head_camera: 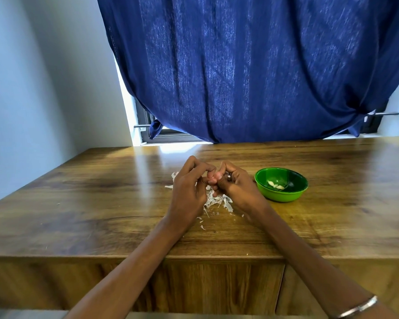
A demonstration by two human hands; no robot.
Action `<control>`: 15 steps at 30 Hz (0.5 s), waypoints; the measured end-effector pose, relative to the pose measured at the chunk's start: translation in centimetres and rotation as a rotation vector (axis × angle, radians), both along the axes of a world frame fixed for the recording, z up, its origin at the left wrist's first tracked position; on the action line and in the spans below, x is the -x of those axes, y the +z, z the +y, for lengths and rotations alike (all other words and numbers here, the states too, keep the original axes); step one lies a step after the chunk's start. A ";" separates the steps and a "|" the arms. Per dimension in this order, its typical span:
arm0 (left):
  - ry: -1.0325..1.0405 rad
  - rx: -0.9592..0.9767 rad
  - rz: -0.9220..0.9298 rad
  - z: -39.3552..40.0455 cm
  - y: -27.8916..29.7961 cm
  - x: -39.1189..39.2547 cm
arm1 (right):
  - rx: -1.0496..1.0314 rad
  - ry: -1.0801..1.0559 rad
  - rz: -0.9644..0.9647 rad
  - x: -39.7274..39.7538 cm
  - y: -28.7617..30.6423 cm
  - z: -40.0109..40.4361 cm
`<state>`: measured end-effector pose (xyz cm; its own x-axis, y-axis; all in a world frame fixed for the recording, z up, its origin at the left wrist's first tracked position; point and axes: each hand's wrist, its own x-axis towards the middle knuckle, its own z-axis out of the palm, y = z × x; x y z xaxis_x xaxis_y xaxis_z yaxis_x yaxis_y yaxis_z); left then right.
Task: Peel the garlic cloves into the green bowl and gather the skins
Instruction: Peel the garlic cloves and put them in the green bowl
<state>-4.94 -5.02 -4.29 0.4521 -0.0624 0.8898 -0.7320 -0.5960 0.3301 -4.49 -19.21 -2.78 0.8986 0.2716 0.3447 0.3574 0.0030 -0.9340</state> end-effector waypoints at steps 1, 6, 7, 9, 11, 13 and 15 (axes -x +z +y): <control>-0.007 0.003 -0.002 0.0 0.0 0.0 | -0.027 0.017 0.017 -0.1 -0.1 0.1; -0.068 0.133 0.111 -0.3 0.4 -0.5 | -0.154 -0.021 0.036 0.0 0.0 0.4; -0.078 0.160 0.122 -0.4 0.4 -0.5 | -0.175 -0.030 0.033 -0.1 0.0 0.4; -0.094 0.227 0.148 -0.6 0.4 -0.3 | -0.205 -0.040 0.033 -0.2 0.0 0.4; -0.100 0.300 0.192 -0.7 0.5 0.1 | -0.236 -0.039 0.047 -0.2 0.0 0.3; -0.088 0.323 0.222 -0.5 0.6 0.2 | -0.257 -0.040 0.060 -0.3 0.0 0.2; -0.091 0.319 0.237 -0.4 0.6 0.2 | -0.254 -0.049 0.068 -0.3 -0.1 0.0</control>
<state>-5.16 -5.46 -3.69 0.6524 0.1510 0.7427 -0.6583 -0.3727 0.6541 -4.20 -19.19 -2.89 0.9320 0.1399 0.3344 0.2990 0.2244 -0.9275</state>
